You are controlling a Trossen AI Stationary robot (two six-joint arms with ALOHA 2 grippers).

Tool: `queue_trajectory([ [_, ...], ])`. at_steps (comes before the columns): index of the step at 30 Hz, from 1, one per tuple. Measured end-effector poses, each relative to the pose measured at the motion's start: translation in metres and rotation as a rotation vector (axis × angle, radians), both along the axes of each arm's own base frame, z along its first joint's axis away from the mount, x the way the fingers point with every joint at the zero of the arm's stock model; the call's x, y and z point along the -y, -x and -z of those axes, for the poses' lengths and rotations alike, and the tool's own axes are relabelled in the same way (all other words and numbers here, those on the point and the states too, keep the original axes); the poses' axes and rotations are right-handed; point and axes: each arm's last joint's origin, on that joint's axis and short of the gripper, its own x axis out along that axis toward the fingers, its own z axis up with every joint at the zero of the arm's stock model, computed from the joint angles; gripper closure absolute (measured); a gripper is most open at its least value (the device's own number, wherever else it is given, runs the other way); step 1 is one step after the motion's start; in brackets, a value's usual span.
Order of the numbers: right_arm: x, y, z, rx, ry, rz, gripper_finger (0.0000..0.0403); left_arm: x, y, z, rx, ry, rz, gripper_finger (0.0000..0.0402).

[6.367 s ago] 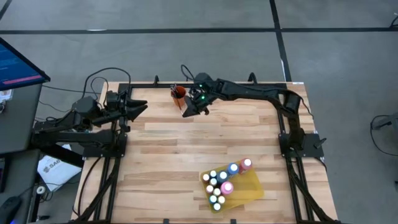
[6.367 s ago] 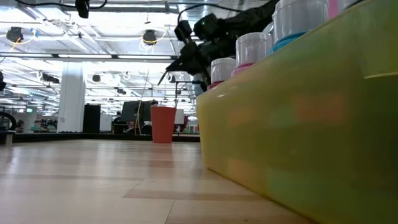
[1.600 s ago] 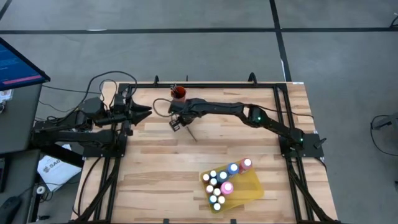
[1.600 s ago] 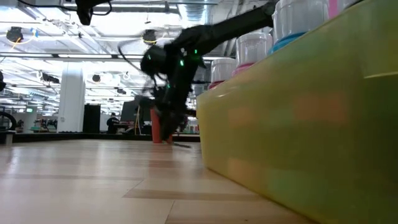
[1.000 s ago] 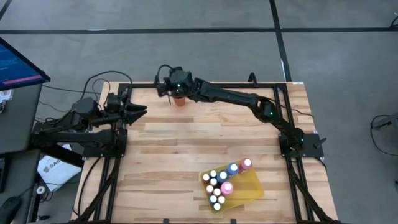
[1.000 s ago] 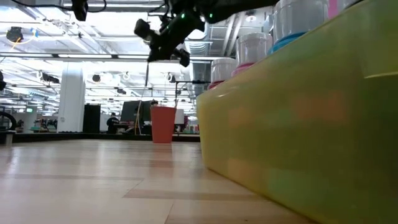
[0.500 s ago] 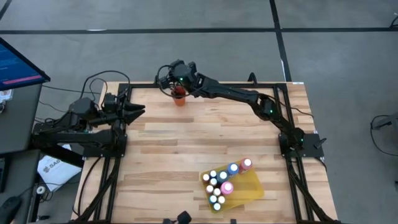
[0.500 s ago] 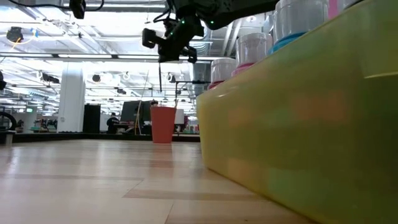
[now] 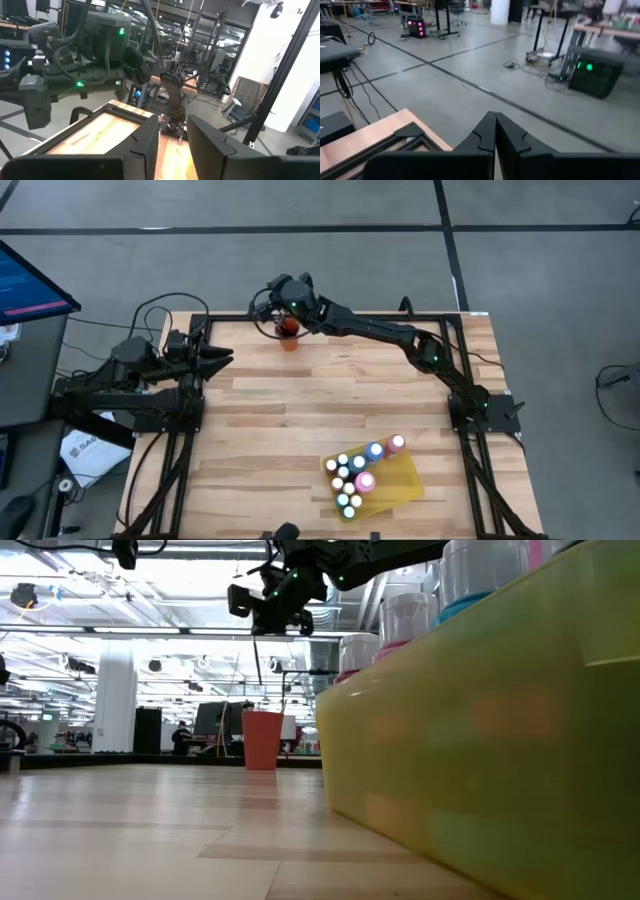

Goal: Pick & Place Paint Supplies
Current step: Put the black paint brush into the orange cup

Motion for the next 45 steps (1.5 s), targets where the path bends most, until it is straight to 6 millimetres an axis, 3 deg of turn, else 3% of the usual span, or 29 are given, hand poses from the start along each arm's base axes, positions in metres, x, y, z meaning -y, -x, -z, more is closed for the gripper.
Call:
queue_trajectory([
  [6, -0.013, -0.004, -0.007, -0.017, 0.048, -0.152, 0.0403, 0.0, 0.0, 0.0, -0.007, -0.03, -0.003, 0.0308],
  [10, -0.023, 0.007, -0.034, -0.029, 0.087, -0.232, 0.0403, 0.0, 0.0, 0.0, -0.013, -0.057, -0.013, 0.0308],
  [12, -0.021, 0.016, -0.046, -0.053, 0.077, -0.235, 0.0403, 0.0, 0.0, 0.0, -0.016, -0.071, -0.018, 0.0308],
  [16, -0.011, 0.03, -0.05, -0.145, 0.057, -0.29, 0.0403, 0.0, 0.0, 0.0, -0.018, -0.076, -0.019, 0.0308],
  [22, -0.007, 0.046, -0.078, -0.086, 0.087, -0.385, 0.0403, 0.0, 0.0, 0.0, -0.018, -0.076, -0.02, 0.0308],
  [26, -0.008, 0.052, -0.082, -0.112, 0.078, -0.46, 0.0403, 0.0, 0.0, 0.0, -0.018, -0.076, -0.022, 0.0308],
  [28, -0.008, 0.066, -0.091, -0.169, 0.053, -0.47, 0.0403, -0.001, 0.0, 0.0, -0.021, -0.09, -0.026, 0.0308],
  [32, -0.01, 0.113, -0.135, -0.177, 0.046, -0.494, 0.0403, -0.001, 0.0, 0.0, -0.027, -0.115, -0.04, 0.0308],
  [34, -0.01, 0.131, -0.147, -0.189, 0.029, -0.493, 0.0403, -0.001, 0.0, 0.0, -0.03, -0.123, -0.049, 0.0308],
  [42, -0.041, 0.166, -0.165, -0.262, -0.001, -0.549, 0.0403, -0.002, 0.0, 0.0, -0.031, -0.122, -0.072, 0.0308],
  [45, -0.046, 0.161, -0.144, -0.234, 0.005, -0.555, 0.0403, -0.002, 0.0, 0.0, -0.031, -0.122, -0.072, 0.0308],
])
